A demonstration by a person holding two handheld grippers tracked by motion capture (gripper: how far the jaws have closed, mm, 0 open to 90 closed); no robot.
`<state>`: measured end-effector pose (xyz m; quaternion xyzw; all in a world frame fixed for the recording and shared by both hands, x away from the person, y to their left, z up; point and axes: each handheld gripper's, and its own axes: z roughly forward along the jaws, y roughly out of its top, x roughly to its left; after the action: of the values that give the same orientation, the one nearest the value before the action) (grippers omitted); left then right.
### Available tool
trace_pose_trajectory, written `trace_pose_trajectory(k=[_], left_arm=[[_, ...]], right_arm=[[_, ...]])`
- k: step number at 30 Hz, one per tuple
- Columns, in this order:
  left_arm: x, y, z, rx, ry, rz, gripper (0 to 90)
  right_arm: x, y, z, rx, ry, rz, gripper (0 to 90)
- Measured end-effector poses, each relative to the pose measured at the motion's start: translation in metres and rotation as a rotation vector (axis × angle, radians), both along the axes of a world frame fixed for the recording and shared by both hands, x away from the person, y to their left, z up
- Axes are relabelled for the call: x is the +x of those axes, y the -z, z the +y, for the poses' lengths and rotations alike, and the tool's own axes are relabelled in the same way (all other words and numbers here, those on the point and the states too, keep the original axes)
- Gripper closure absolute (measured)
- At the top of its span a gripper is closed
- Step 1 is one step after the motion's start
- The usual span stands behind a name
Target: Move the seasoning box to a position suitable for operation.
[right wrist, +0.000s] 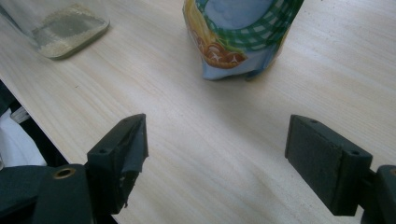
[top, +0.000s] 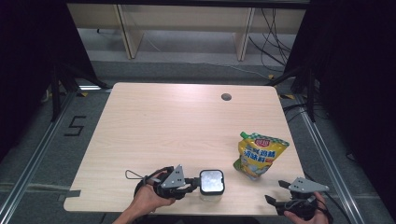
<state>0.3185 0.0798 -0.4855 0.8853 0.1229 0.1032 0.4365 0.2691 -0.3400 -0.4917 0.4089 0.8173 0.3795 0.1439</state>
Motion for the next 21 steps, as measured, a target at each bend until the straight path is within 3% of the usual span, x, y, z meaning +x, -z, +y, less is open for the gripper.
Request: trace_pose_trajectory(k=[5,13,17,21], left_arm=[[-0.0005,0.0003,0.0002,-0.003,-0.010,-0.005,72.7],[0.0014,0.0001,0.0022,-0.001,-0.022,-0.003,72.9],[0.0020,0.0008,0.0023,-0.012,-0.020,-0.003,72.9],[0.0031,-0.0004,0.0063,0.010,-0.023,-0.010,73.0]], right_arm=[[0.0028,-0.0001,-0.0024,-0.030,-0.023,-0.052,22.2],[0.0014,0.0000,-0.0013,-0.016,-0.010,-0.026,22.2],[0.0028,0.0005,-0.0023,-0.026,-0.023,-0.042,22.3],[0.0029,0.0008,-0.0020,-0.013,-0.027,-0.030,22.2]])
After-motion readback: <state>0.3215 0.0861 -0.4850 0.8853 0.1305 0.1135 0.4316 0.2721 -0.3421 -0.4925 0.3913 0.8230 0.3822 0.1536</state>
